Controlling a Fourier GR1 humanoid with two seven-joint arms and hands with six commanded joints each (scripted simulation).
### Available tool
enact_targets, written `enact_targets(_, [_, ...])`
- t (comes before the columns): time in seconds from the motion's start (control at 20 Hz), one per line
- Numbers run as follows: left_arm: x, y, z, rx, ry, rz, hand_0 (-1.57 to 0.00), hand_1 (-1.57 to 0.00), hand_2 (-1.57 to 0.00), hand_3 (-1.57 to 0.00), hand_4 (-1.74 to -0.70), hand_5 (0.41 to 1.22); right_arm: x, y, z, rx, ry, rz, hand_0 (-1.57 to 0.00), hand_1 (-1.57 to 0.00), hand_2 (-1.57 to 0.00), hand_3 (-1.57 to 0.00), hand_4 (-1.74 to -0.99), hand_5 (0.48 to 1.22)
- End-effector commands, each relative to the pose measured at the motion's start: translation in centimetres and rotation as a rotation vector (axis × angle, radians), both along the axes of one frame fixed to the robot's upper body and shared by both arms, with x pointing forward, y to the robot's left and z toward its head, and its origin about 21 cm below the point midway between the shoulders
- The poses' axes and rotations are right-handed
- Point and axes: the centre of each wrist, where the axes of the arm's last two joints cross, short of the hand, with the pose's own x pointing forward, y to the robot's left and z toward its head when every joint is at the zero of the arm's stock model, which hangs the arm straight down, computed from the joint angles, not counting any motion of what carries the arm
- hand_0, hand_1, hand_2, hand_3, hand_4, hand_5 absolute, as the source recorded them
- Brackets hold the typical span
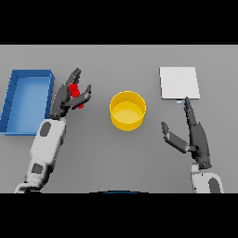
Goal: Pick up the red beaker and tilt it to pour out 1 green nut into yellow bowl. Pick up the yellow bowl and place it on the metallic measuring scale.
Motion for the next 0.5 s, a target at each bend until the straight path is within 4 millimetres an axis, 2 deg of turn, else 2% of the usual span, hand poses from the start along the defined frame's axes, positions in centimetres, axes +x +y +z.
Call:
enact_targets(0.0, [0.1, 0.0, 0.0, -0.014, 0.001, 0.017, -0.29, -0.33, -0.36, -0.29, -1.45, 0.783, -0.2, -0.1, -0.2, -0.003, 0.000, -0.004, 0.00, 0.00, 0.00, 0.00, -1.258, 0.644])
enact_targets(0.05, [0.2, 0.2, -0.1, -0.011, 0.015, 0.035, -0.44, -0.48, -0.52, -0.55, -1.45, 0.871, -0.3, -0.3, -0.3, -0.006, -0.004, -0.007, 0.00, 0.00, 0.00, 0.00, -1.257, 0.645])
enact_targets(0.1, [0.3, -0.3, 0.0, 0.006, 0.016, 0.036, -0.66, -0.70, -0.73, -0.72, -1.50, 0.941, -0.3, -0.3, -0.5, -0.006, 0.003, -0.010, 0.00, 0.00, 0.00, 0.00, -1.255, 0.644])
enact_targets(0.2, [0.4, -0.7, -0.2, 0.033, -0.002, 0.016, -0.99, -1.01, -1.03, -0.93, -1.57, 1.042, -0.1, -0.3, -0.5, 0.000, 0.008, -0.004, 0.00, 0.00, 0.00, 0.00, -1.254, 0.645])
enact_targets(0.25, [0.4, -0.9, -0.2, 0.041, -0.013, 0.003, -1.11, -1.12, -1.14, -0.97, -1.60, 1.078, -0.1, -0.2, -0.4, 0.001, -0.004, -0.004, 0.00, 0.00, 0.00, 0.00, -1.252, 0.644])
enact_targets(0.35, [0.5, -1.1, 0.0, 0.057, 0.003, -0.017, -1.27, -1.29, -1.30, -1.19, -1.54, 1.129, -0.3, -0.3, -0.5, 0.004, -0.002, -0.003, 0.00, 0.00, 0.00, 0.00, -1.254, 0.644])
enact_targets(0.45, [0.3, -1.3, -0.2, 0.054, -0.004, -0.011, -1.38, -1.39, -1.40, -1.33, -1.51, 1.162, -0.3, 0.2, -0.4, 0.007, -0.002, 0.002, 0.00, 0.00, 0.00, 0.00, -1.257, 0.645])
